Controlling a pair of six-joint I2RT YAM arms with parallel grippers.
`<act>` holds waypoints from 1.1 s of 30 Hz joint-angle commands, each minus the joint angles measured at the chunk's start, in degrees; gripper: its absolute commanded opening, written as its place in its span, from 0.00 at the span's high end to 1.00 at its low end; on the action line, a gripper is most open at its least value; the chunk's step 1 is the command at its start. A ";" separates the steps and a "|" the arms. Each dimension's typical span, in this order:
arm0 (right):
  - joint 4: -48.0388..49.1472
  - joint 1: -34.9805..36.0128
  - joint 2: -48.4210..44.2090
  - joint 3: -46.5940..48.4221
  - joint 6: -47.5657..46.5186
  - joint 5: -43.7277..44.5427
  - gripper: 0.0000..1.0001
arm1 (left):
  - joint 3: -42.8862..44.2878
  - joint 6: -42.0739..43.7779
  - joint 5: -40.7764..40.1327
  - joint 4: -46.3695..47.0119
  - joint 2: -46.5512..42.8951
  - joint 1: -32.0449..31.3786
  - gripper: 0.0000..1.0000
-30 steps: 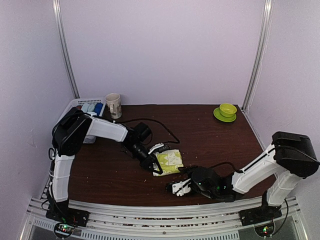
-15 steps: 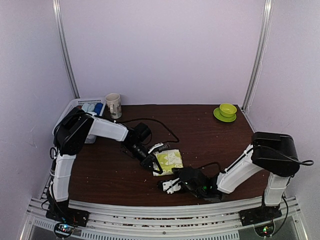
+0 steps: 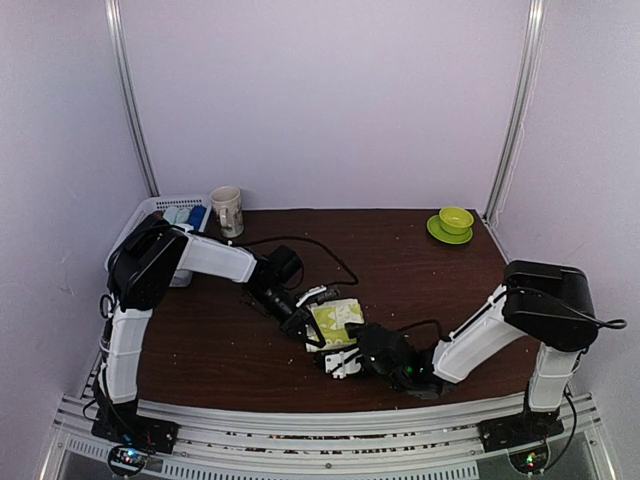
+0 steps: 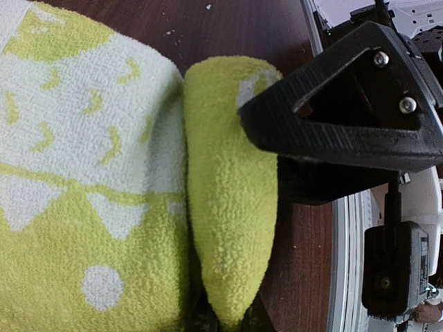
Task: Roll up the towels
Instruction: Roll the towel at the center of the board.
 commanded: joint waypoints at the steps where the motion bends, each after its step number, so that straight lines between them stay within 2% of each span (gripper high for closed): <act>1: -3.69 -1.25 1.31 0.62 0.31 -0.93 0.51 | -3.00 0.45 -13.68 -5.47 6.16 0.37 1.00; 3: -5.77 -1.68 1.58 1.73 0.89 -2.24 0.62 | -3.00 0.50 -13.63 -5.56 6.03 0.41 1.00; 6: -10.92 -2.61 1.97 4.14 2.47 -4.09 0.73 | -2.84 0.90 -13.45 -5.81 6.02 0.40 1.00; 14: -25.89 -4.87 -0.71 9.64 6.88 -13.38 0.95 | -2.82 2.49 -15.62 -6.33 4.44 0.43 1.00; 15: -27.39 -4.96 -0.97 10.26 7.34 -14.24 0.97 | -2.96 2.52 -16.17 -5.95 3.78 0.44 0.97; 19: -32.04 -5.28 -2.17 11.77 8.55 -16.57 0.99 | -5.32 0.67 -21.53 -2.31 -1.00 0.44 0.76; 21: -34.06 -5.32 -2.69 12.19 9.03 -17.81 1.00 | -6.53 -0.96 -25.60 -0.66 -3.59 0.43 0.62; 22: -35.04 -5.34 -2.88 12.45 9.46 -18.39 1.00 | -7.23 -1.84 -27.88 0.39 -4.84 0.40 0.48; 24: -36.87 -5.43 -3.25 12.95 10.12 -20.16 1.00 | -8.90 -3.95 -32.90 2.68 -7.75 0.42 0.32; 25: -37.97 -5.45 -3.26 13.31 10.41 -20.68 1.00 | -9.84 -4.93 -35.18 3.86 -9.18 0.48 0.13; 26: -39.04 -5.46 -3.29 13.80 10.69 -21.76 1.00 | -10.75 -5.74 -37.41 4.97 -11.28 0.52 0.03; 33: -46.85 -5.85 -3.50 17.68 12.82 -26.46 1.00 | -22.42 -10.17 -54.73 17.33 -26.73 0.45 0.02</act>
